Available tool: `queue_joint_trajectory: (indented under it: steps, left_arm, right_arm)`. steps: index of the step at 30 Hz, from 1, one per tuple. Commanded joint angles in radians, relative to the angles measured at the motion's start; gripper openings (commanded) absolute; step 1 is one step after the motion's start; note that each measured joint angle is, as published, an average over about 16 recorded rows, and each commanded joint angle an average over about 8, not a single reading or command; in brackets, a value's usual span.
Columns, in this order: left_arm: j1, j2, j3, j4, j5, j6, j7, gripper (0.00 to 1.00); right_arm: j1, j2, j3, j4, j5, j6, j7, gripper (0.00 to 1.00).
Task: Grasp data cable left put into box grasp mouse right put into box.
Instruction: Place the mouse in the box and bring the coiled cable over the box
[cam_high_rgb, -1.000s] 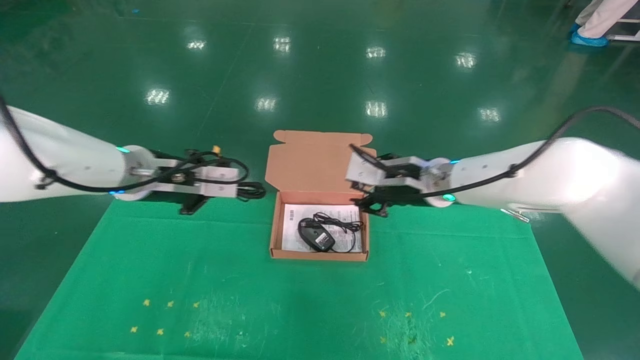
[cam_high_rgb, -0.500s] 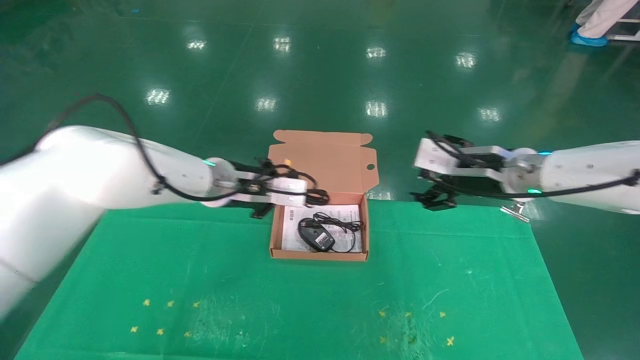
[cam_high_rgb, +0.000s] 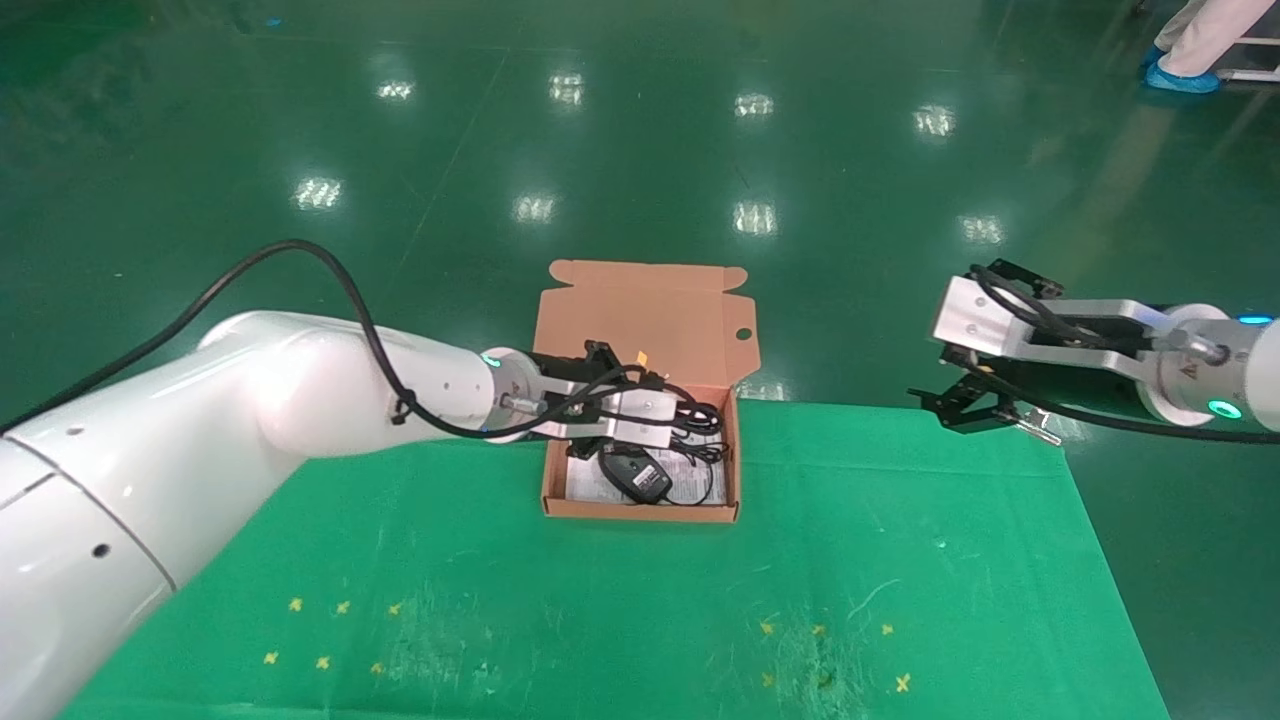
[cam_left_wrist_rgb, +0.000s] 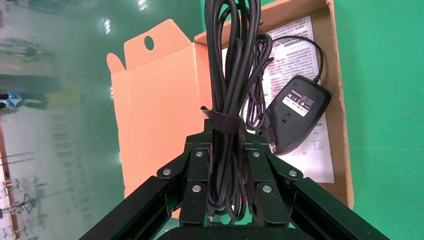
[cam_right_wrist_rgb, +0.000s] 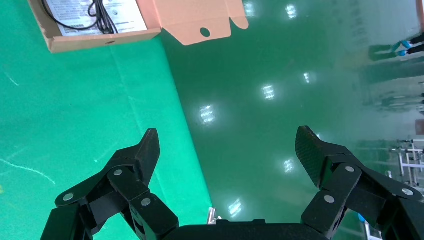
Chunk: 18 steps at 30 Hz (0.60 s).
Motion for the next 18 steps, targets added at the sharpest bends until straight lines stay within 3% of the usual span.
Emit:
queue_joint_trajectory:
  steps: [1,9,18]
  left_arm:
    - [0.0,0.001,0.021,0.001,-0.016,-0.016,0.0,0.0]
    - [-0.01,0.004,0.068,0.02,-0.059,-0.043,-0.019,0.97]
    - [-0.013,0.004,0.075,0.023,-0.064,-0.047,-0.02,1.0]
  right_arm:
    - [-0.001,0.016,-0.001,0.021,-0.009,0.003,0.014,1.0]
    - [-0.004,0.052,-0.001,0.068,-0.02,0.012,0.035,1.0]
    - [-0.004,0.054,-0.001,0.072,-0.022,0.014,0.037,1.0]
